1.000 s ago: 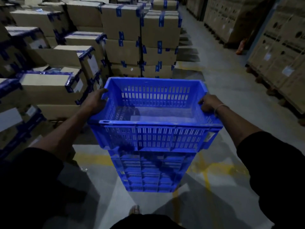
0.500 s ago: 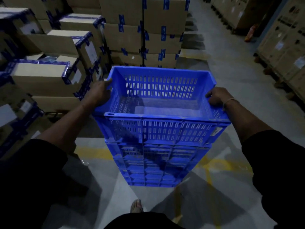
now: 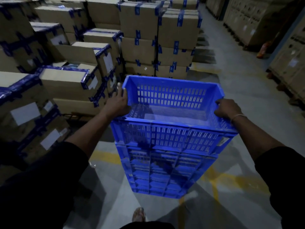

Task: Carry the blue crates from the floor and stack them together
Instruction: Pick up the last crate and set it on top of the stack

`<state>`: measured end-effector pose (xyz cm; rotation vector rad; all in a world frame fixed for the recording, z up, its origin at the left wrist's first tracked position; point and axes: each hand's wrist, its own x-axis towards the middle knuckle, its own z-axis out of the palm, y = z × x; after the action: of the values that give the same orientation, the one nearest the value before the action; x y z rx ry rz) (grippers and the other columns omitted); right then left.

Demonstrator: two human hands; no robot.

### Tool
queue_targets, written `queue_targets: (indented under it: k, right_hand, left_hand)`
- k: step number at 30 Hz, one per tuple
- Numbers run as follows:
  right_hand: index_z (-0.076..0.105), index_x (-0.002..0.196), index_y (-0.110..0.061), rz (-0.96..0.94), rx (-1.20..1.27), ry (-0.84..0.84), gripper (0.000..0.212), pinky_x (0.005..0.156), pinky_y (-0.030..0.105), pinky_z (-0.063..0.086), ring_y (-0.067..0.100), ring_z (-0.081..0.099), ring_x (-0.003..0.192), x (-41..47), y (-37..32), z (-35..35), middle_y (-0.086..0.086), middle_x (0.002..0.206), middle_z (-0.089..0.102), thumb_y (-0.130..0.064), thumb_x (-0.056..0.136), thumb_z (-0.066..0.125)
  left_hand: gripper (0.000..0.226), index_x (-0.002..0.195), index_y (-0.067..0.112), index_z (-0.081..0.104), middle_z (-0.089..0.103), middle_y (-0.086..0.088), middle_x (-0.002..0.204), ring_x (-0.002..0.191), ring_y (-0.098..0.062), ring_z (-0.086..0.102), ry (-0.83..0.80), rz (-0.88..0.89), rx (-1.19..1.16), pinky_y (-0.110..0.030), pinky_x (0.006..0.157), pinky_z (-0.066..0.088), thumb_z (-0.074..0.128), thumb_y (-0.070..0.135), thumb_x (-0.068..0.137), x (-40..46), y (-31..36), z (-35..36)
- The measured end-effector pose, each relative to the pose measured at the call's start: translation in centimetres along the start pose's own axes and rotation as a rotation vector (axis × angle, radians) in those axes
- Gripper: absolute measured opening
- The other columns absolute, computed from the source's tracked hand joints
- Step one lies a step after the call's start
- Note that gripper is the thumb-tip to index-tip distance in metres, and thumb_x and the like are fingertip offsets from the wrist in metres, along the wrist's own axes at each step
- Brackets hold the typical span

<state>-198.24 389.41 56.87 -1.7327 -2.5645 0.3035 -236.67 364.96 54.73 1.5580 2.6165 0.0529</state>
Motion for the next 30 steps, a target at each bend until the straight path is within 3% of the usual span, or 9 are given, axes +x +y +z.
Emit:
queue_targets:
  k: [3, 8, 13, 17, 19, 21, 23, 26, 30]
  right_hand:
    - [0.050, 0.140, -0.010, -0.041, 0.016, 0.009, 0.068, 0.088, 0.046, 0.054, 0.043, 0.058, 0.113, -1.0, 0.1, 0.2, 0.024, 0.136, 0.053, -0.024, 0.078, 0.074]
    - [0.040, 0.147, -0.008, -0.099, 0.027, 0.016, 0.075, 0.102, 0.050, 0.042, 0.046, 0.044, 0.128, -2.8, -0.1, -1.5, 0.026, 0.146, 0.036, -0.041, 0.087, 0.071]
    - [0.040, 0.149, -0.021, -0.194, 0.047, 0.184, 0.076, 0.110, 0.053, 0.027, 0.040, 0.037, 0.136, -5.9, -0.5, -2.5, 0.018, 0.148, 0.040, -0.071, 0.092, 0.041]
    - [0.053, 0.137, -0.034, -0.172, -0.086, 0.137, 0.080, 0.115, 0.066, 0.011, 0.030, 0.034, 0.141, -9.0, -0.5, 3.0, 0.007, 0.148, 0.046, -0.081, 0.085, 0.015]
    - [0.043, 0.146, -0.032, -0.179, -0.057, 0.155, 0.085, 0.117, 0.064, 0.008, 0.028, 0.019, 0.149, -8.9, -0.7, 3.2, 0.006, 0.158, 0.032, -0.082, 0.084, 0.015]
    - [0.035, 0.152, -0.030, -0.173, -0.014, 0.157, 0.089, 0.119, 0.060, 0.005, 0.027, 0.003, 0.153, -8.6, -0.3, 3.0, 0.006, 0.165, 0.016, -0.083, 0.083, 0.016]
    - [0.028, 0.155, -0.029, -0.195, 0.032, 0.158, 0.085, 0.122, 0.055, 0.003, 0.024, -0.006, 0.153, -8.7, 0.1, 2.9, 0.005, 0.167, 0.004, -0.081, 0.088, 0.024]
    - [0.025, 0.156, -0.024, -0.234, 0.294, 0.174, 0.078, 0.123, 0.045, 0.009, 0.024, -0.005, 0.153, -7.9, 0.9, 2.6, 0.006, 0.167, 0.001, -0.069, 0.094, 0.036]
    - [0.037, 0.150, -0.012, -0.021, 1.038, 0.219, 0.064, 0.122, 0.034, 0.020, 0.014, 0.027, 0.145, -7.5, 6.1, 1.5, 0.005, 0.159, 0.031, -0.052, 0.100, 0.035]
  left_hand:
    - [0.099, 0.160, 0.006, -0.005, -0.014, -0.020, 0.167, 0.153, -0.042, 0.008, 0.011, 0.012, 0.020, -0.058, 0.115, 0.031, 0.053, 0.056, 0.096, -0.3, -0.2, -0.3]
    - [0.095, 0.162, 0.013, 0.003, -0.003, -0.015, 0.169, 0.155, -0.031, -0.013, -0.025, 0.114, -0.061, -0.053, 0.125, -0.001, 0.037, 0.072, 0.095, -1.2, 3.5, 0.0]
    - [0.084, 0.159, 0.017, 0.029, 0.030, -0.007, 0.164, 0.154, -0.028, 0.017, -0.033, 0.383, -0.187, -0.049, 0.124, 0.018, 0.021, 0.074, 0.097, -2.6, 10.1, 1.9]
    - [0.094, 0.140, 0.020, 0.058, 0.061, -0.008, 0.139, 0.125, -0.028, 0.057, -0.004, 0.499, -0.194, -0.046, 0.102, 0.047, 0.011, 0.084, 0.090, -3.5, 14.9, 2.2]
    - [0.090, 0.116, 0.022, 0.070, 0.072, -0.005, 0.110, 0.095, -0.024, 0.066, 0.007, 0.559, -0.156, -0.043, 0.082, 0.054, 0.013, 0.086, 0.089, -3.8, 17.3, 2.3]
    - [0.076, 0.091, 0.018, 0.067, 0.067, -0.005, 0.078, 0.065, -0.022, 0.058, 0.034, 0.640, -0.066, -0.042, 0.059, 0.049, 0.026, 0.082, 0.091, -4.1, 19.8, 2.6]
    - [0.069, 0.081, 0.013, 0.061, 0.057, -0.006, 0.065, 0.052, -0.021, 0.048, 0.078, 0.690, 0.044, -0.036, 0.047, 0.035, 0.038, 0.077, 0.092, -4.3, 21.5, 2.7]
    - [0.069, 0.076, 0.010, 0.059, 0.049, -0.004, 0.058, 0.047, -0.018, 0.041, 0.109, 0.695, 0.093, -0.033, 0.046, 0.026, 0.041, 0.075, 0.090, -3.9, 22.1, 2.6]
    - [0.078, 0.074, 0.010, 0.057, 0.053, -0.008, 0.060, 0.051, -0.025, 0.048, 0.118, 0.729, 0.077, -0.036, 0.048, 0.032, 0.029, 0.082, 0.084, -3.3, 21.7, 3.0]
